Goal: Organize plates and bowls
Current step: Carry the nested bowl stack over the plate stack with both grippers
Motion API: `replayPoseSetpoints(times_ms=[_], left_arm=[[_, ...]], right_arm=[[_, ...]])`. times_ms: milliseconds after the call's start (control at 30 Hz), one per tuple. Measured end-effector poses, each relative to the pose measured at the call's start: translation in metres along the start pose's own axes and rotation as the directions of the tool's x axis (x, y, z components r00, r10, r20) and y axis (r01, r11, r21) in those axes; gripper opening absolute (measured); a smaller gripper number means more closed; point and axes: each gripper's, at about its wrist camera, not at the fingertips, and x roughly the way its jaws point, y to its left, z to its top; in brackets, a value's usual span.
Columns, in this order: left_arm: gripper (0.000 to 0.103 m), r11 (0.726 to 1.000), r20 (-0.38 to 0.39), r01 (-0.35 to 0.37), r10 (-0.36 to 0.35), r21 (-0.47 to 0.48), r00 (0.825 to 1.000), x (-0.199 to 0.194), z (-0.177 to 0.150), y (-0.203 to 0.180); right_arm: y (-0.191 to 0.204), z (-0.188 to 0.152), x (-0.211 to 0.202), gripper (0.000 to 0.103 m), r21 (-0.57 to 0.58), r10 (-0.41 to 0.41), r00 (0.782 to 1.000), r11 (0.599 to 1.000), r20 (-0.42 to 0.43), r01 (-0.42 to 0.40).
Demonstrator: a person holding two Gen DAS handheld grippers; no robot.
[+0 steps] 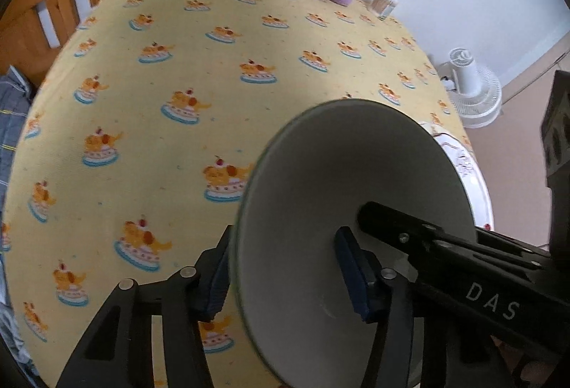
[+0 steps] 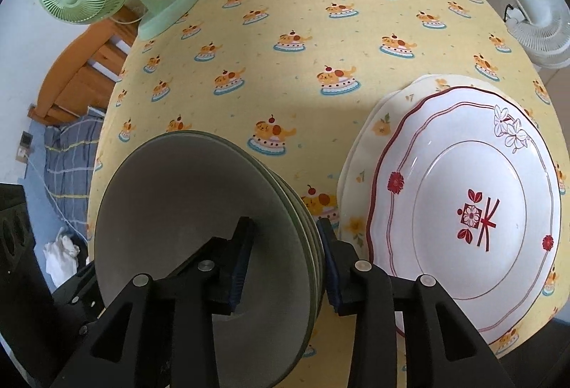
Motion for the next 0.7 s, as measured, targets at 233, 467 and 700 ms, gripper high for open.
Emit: replayPoseSetpoints(times_ms=[233,467,700], left_arm=[[0.054,1.000,-0.012,0.019,-0.019,0.000,1.000,0.000,-0.001,0.001],[0.053,1.000,-0.058,0.024,-0.024,0.000,0.998,-0.004,-0.010,0.001],[0.053,0.998,-0.064,0.048,-0.046,0.035,0.997,-0.018,-0.020,0.000]], right_arm=[[-0.001,-0.002,0.001,0.039,0.006,0.017,1.000,1.000,-0.022,-0.017],[0.001,-0.012,-0.003,0.039,0.044,0.007,0.999,0.999,-0.047,-0.005],[0.006,-0.030,-0.017,0.039,0.088,-0.009,1.000,0.996,-0.025,0.012]])
